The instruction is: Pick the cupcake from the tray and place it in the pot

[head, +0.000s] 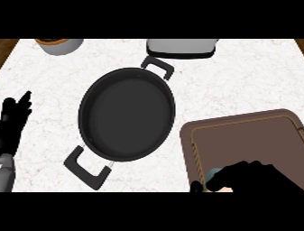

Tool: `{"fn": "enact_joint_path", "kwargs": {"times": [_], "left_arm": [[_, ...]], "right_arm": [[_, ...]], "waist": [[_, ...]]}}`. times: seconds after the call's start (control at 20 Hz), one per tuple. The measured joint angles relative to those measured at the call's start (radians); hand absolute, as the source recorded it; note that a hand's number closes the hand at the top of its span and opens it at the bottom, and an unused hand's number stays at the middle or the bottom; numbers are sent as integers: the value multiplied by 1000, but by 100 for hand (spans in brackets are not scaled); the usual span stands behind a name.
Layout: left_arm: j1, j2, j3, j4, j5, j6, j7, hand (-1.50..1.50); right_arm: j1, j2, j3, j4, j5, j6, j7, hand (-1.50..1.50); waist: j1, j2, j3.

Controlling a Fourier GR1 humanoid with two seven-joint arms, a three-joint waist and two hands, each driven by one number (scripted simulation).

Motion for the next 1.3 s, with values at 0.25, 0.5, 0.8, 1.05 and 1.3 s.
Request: {"fn": "enact_joint_path", "kwargs": {"times": [0.25,0.5,0.8,1.05,1.3], "left_arm": [[-9,-11,-16,-6,-7,-2,0,0],[-25,-4,-16,2,-7,-12,7,0],[-43,-11,-21,23,-13,-11,4,0],[-33,-10,-22,15,-13,-18,-6,0],[-37,-25,-28,20,-21,-6,-5,0]], "right_arm": [[-169,1,-66,149,-134,-25,78,150],[-343,0,-173,332,-309,-54,118,150],[-503,-1,-228,590,-512,-123,154,150],[-537,-1,-248,750,-653,-231,175,-150],[-572,-1,-249,869,-749,-416,135,-150]], "waist": [[17,3,1],[32,6,2],[37,6,3],[46,7,4],[45,9,5]]}}
